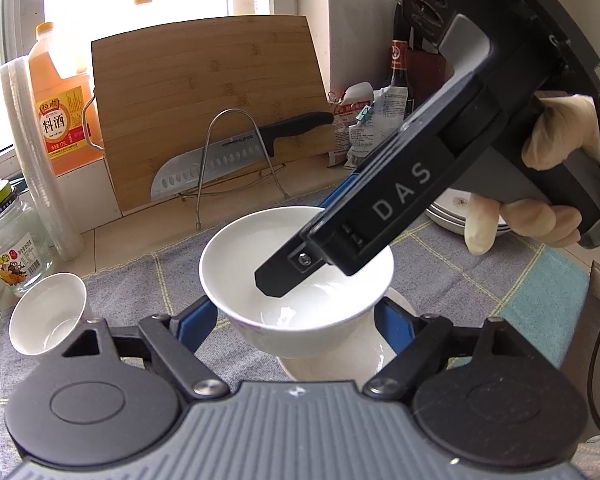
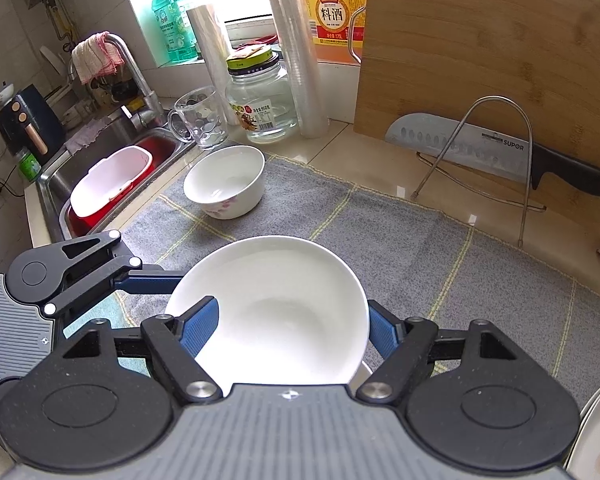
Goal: Organize plates and bowls
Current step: 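Carry the bowl with both tools toward the placed bowl, then lower the held bowl into the placed bowl with both tools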
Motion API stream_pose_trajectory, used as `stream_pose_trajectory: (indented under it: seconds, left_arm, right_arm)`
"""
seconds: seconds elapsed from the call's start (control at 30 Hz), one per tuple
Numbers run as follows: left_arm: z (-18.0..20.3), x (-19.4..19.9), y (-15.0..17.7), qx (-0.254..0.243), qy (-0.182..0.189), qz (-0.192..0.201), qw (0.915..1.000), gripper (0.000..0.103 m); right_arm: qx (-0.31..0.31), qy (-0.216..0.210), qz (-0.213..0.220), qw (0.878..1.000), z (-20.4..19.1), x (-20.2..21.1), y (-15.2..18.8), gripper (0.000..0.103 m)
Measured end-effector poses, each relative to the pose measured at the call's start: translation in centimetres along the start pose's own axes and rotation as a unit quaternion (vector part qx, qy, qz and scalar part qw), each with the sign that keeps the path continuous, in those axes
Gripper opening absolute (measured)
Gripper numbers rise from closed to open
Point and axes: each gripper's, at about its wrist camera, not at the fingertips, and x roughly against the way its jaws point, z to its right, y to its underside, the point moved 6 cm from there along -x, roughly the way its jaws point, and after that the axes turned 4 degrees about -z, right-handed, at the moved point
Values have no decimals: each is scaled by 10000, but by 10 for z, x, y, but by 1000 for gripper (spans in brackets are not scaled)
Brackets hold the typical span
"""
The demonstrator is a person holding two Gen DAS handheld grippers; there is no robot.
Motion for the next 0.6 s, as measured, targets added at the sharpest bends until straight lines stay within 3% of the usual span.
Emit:
stream_pose_trajectory:
  seconds: [0.6]
  left_arm:
    - [17, -12, 12, -19, 328, -272, 9991, 85]
  right_arm:
    - [-305, 55, -276, 9991, 13, -4, 33, 83]
